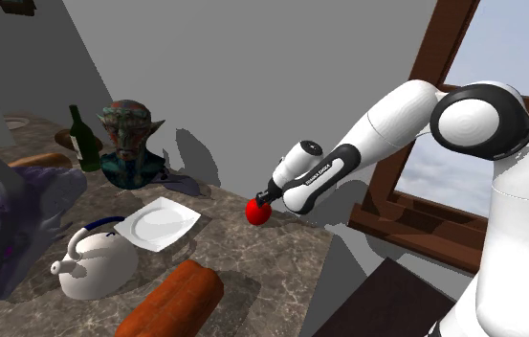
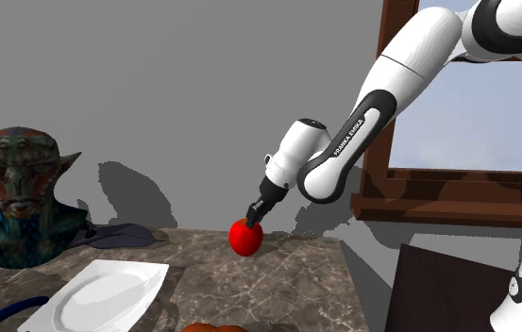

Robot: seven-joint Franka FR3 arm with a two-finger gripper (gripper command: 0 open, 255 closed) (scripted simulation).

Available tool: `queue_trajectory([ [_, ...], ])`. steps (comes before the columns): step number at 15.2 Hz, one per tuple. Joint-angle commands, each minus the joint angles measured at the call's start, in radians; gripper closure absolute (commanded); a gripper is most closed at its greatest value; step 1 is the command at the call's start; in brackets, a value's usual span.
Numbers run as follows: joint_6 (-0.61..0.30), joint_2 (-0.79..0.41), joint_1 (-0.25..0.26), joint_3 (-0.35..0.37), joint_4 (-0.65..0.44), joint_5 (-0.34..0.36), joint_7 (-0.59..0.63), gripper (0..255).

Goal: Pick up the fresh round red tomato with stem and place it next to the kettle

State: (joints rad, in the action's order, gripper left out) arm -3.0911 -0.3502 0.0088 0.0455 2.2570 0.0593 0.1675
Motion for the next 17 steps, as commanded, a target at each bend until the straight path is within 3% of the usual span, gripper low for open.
queue_trajectory([
  [1,0.0,0.0,0.0,0.0,0.0,0.0,0.0,255],
  [17,0.166,0.156,-0.027,0.033,-0.01,-0.031,-0.025,255],
])
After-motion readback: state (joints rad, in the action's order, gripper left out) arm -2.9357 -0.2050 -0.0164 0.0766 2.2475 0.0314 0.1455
